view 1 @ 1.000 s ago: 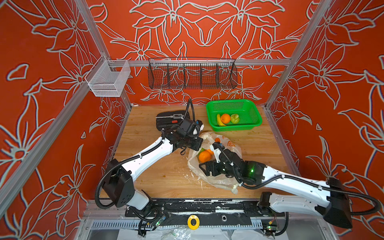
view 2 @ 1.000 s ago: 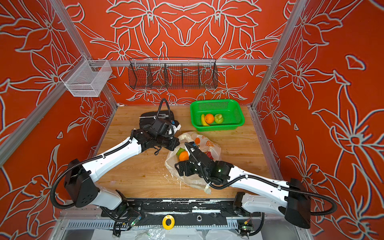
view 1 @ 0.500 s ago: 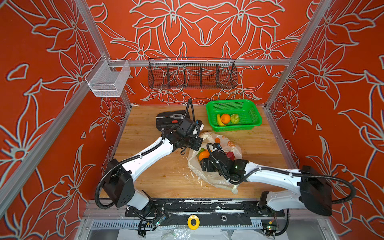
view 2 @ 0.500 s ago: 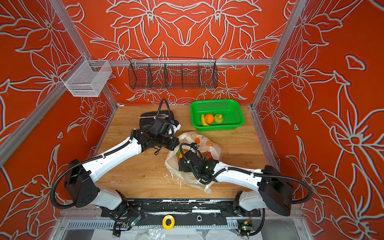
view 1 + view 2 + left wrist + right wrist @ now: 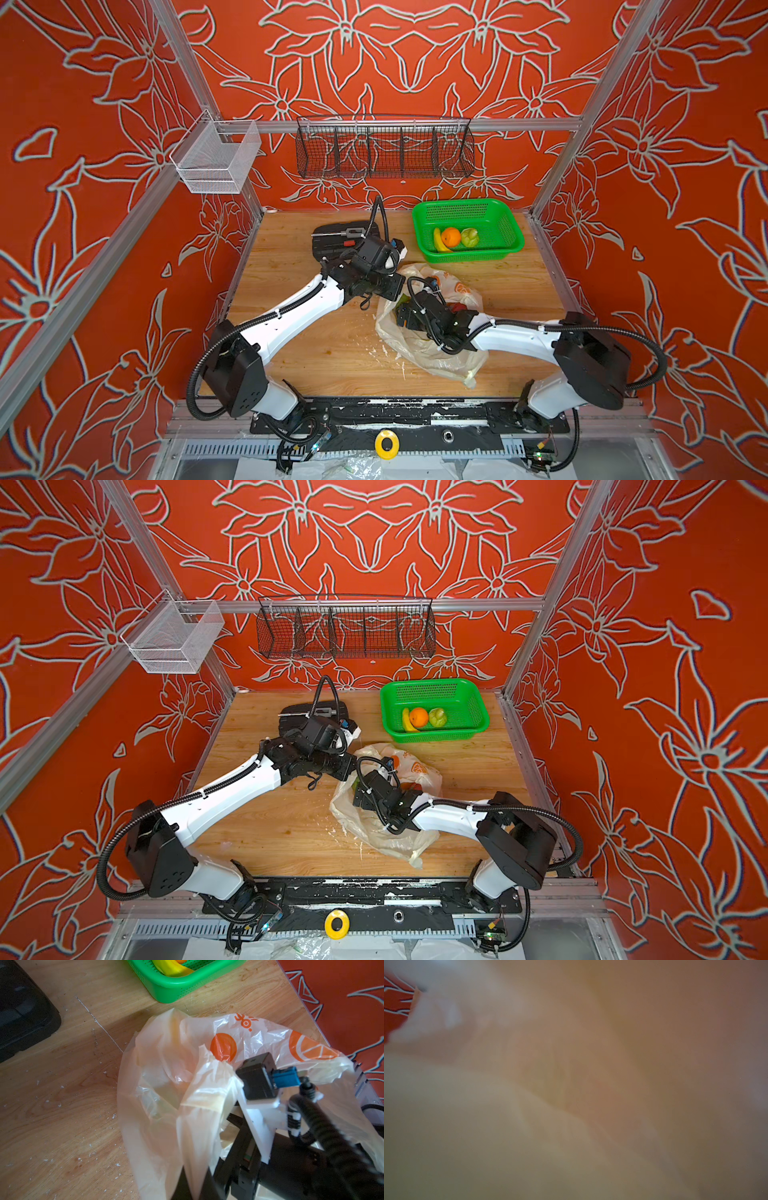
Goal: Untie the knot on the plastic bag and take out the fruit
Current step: 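Grasp an orange inside the bag with the right gripper and lift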
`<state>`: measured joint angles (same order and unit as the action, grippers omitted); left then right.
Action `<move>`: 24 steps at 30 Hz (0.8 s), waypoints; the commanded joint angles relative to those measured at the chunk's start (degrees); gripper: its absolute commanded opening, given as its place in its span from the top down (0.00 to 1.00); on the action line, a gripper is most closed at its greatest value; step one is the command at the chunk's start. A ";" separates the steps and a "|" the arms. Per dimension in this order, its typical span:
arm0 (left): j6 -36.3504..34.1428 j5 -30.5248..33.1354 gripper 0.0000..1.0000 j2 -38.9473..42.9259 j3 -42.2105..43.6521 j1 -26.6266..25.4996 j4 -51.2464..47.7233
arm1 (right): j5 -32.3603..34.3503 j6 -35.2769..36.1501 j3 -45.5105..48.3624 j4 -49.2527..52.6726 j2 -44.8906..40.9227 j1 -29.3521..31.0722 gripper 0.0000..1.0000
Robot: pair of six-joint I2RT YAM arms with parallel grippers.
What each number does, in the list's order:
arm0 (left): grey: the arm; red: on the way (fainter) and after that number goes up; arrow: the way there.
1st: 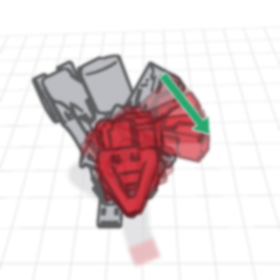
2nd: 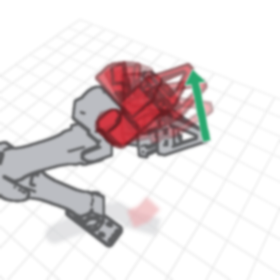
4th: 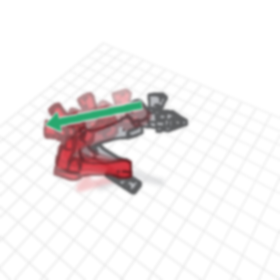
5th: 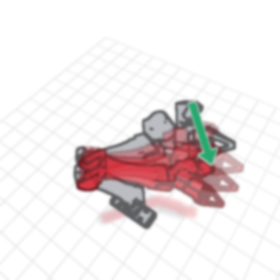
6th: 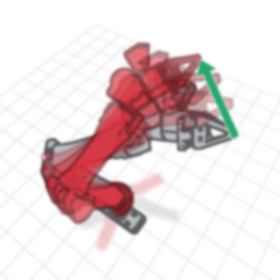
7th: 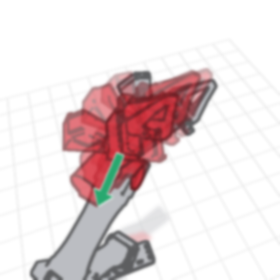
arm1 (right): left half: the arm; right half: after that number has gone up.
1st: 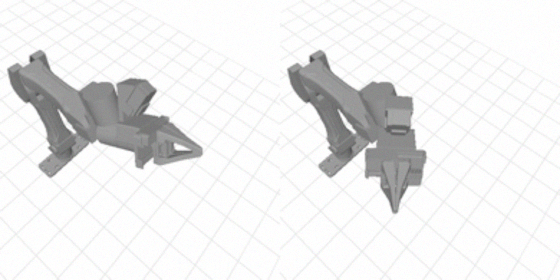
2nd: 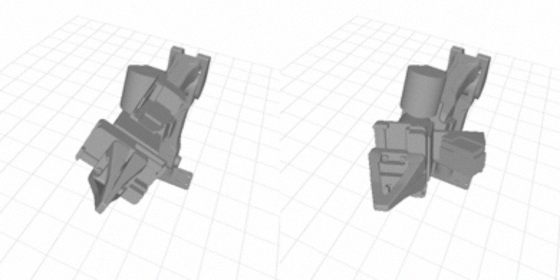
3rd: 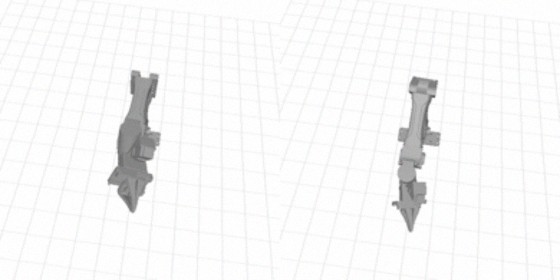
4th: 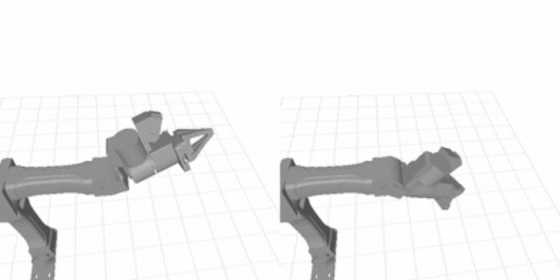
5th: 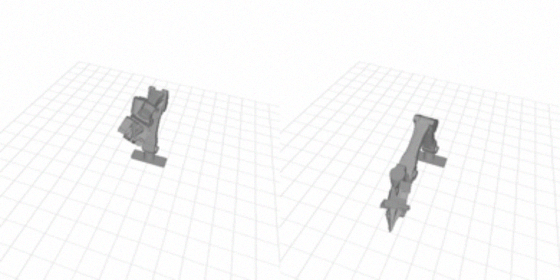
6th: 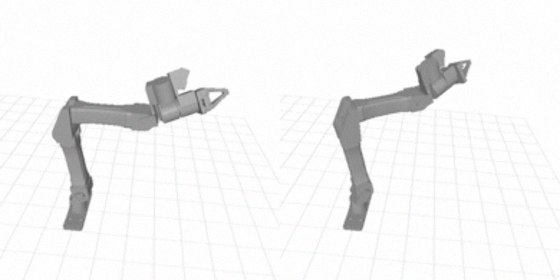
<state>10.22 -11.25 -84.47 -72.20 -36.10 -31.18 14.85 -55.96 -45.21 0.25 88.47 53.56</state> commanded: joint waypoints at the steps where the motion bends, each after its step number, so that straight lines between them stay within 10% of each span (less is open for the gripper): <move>1: -0.95 -0.33 1.00 1.67 0.20 0.32 0.02 | 2.07 -2.86 -1.43 -0.31 1.49 -0.91 0.04; 24: -1.25 -0.33 1.00 2.19 0.39 0.33 0.07 | -8.52 -0.41 0.08 -9.59 5.68 -3.11 0.29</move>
<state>10.02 -11.25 -83.74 -72.20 -36.03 -31.18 6.52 -55.86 -45.25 -8.97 95.29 50.68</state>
